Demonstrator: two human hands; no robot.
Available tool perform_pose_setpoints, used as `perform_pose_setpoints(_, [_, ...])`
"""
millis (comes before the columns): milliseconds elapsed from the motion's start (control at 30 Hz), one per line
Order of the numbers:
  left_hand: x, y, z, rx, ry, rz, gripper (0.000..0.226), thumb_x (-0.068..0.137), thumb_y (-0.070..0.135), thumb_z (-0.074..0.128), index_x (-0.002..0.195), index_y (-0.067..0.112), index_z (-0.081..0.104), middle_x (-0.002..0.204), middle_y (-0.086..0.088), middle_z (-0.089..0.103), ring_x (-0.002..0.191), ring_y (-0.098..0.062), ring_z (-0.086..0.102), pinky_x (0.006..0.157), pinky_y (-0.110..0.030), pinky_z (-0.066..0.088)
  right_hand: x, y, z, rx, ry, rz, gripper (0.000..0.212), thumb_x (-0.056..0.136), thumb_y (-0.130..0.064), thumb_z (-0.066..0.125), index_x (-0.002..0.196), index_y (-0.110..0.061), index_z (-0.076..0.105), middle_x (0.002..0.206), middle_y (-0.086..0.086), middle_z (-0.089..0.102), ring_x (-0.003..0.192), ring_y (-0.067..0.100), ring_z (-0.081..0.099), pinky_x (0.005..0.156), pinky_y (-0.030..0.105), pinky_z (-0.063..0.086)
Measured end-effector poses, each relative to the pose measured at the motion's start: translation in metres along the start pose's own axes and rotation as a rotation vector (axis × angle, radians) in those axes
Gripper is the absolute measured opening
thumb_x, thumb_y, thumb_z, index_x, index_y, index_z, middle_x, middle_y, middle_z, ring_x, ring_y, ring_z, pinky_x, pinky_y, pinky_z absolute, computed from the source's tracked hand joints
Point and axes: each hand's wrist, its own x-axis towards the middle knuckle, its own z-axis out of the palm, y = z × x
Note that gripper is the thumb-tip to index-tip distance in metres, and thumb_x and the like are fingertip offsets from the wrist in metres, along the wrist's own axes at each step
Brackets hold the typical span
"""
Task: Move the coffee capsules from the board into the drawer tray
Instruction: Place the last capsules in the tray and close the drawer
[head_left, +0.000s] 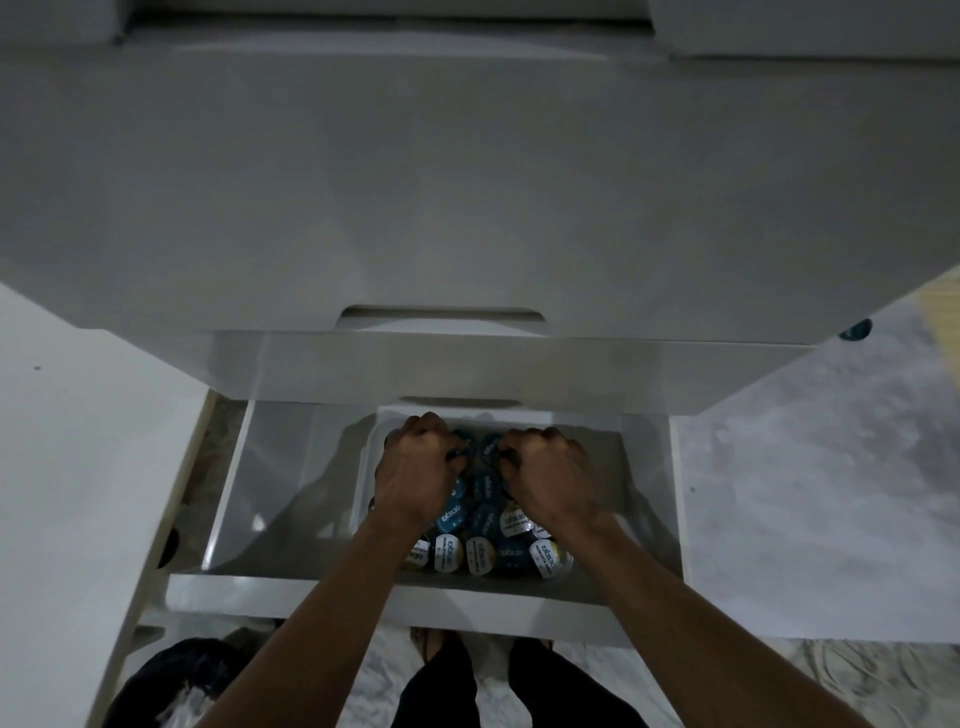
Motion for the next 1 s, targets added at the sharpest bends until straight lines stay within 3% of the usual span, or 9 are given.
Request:
perform_pose_setpoints(300, [-0.006, 0.005, -0.010, -0.072, 0.044, -0.009, 0.013, 0.078, 0.021, 0.075, 0.089, 0.014, 0.076, 0.087, -0.005, 0.066, 0.081, -0.024, 0.062, 0.075, -0.035, 0.053, -0.001, 0.008, -0.005, 0.081, 0.027, -0.040, 0.026, 0.089, -0.032, 0.058, 0.114, -0.026, 0.065, 0.104, 0.002, 0.071, 0.098, 0.025, 0.063, 0.082, 0.037, 0.053])
perform_pose_setpoints(400, [-0.014, 0.008, -0.014, -0.107, 0.057, -0.045, 0.015, 0.079, 0.026, 0.076, 0.090, 0.015, 0.076, 0.087, -0.002, 0.064, 0.078, -0.019, 0.061, 0.072, -0.035, 0.053, -0.006, 0.017, -0.011, 0.173, 0.028, -0.059, 0.021, 0.088, -0.030, 0.062, 0.107, -0.022, 0.066, 0.099, 0.003, 0.071, 0.093, 0.025, 0.064, 0.076, 0.037, 0.055])
perform_pose_setpoints(533, [-0.023, 0.019, -0.019, -0.150, 0.109, -0.101, 0.020, 0.079, 0.028, 0.077, 0.094, 0.016, 0.075, 0.094, 0.000, 0.066, 0.076, -0.015, 0.063, 0.068, -0.027, 0.053, -0.015, 0.024, -0.021, 0.348, 0.064, -0.030, 0.025, 0.088, -0.029, 0.068, 0.111, -0.022, 0.067, 0.107, 0.004, 0.071, 0.092, 0.020, 0.066, 0.079, 0.035, 0.056])
perform_pose_setpoints(633, [-0.032, 0.031, -0.024, -0.190, 0.128, -0.102, 0.024, 0.079, 0.029, 0.077, 0.099, 0.016, 0.074, 0.098, 0.000, 0.068, 0.079, -0.012, 0.064, 0.069, -0.017, 0.047, -0.026, 0.026, -0.028, 0.444, 0.082, 0.005, 0.030, 0.087, -0.034, 0.069, 0.115, -0.022, 0.066, 0.109, -0.002, 0.070, 0.089, 0.012, 0.064, 0.077, 0.024, 0.052])
perform_pose_setpoints(767, [-0.042, 0.043, -0.030, -0.225, 0.149, -0.070, 0.027, 0.077, 0.030, 0.078, 0.100, 0.017, 0.074, 0.099, 0.000, 0.071, 0.078, -0.010, 0.064, 0.071, -0.020, 0.051, -0.045, 0.026, -0.035, 0.506, 0.136, 0.054, 0.037, 0.085, -0.035, 0.072, 0.119, -0.021, 0.065, 0.110, -0.003, 0.068, 0.085, 0.005, 0.062, 0.069, 0.004, 0.042])
perform_pose_setpoints(900, [-0.055, 0.058, -0.034, -0.259, 0.166, -0.018, 0.026, 0.078, 0.028, 0.078, 0.101, 0.016, 0.073, 0.101, -0.001, 0.070, 0.080, -0.009, 0.064, 0.073, -0.021, 0.049, -0.076, 0.028, -0.043, 0.564, 0.239, 0.067, 0.032, 0.084, -0.029, 0.074, 0.113, -0.018, 0.068, 0.103, -0.004, 0.070, 0.081, 0.008, 0.064, 0.073, 0.013, 0.053])
perform_pose_setpoints(1000, [-0.061, 0.079, -0.032, -0.298, 0.175, 0.049, 0.026, 0.079, 0.027, 0.077, 0.101, 0.015, 0.073, 0.101, -0.002, 0.070, 0.079, -0.006, 0.061, 0.074, -0.015, 0.045, -0.100, 0.039, -0.054, 0.575, 0.320, 0.080, 0.031, 0.082, -0.028, 0.076, 0.110, -0.016, 0.070, 0.096, -0.006, 0.070, 0.080, 0.009, 0.065, 0.069, -0.001, 0.043])
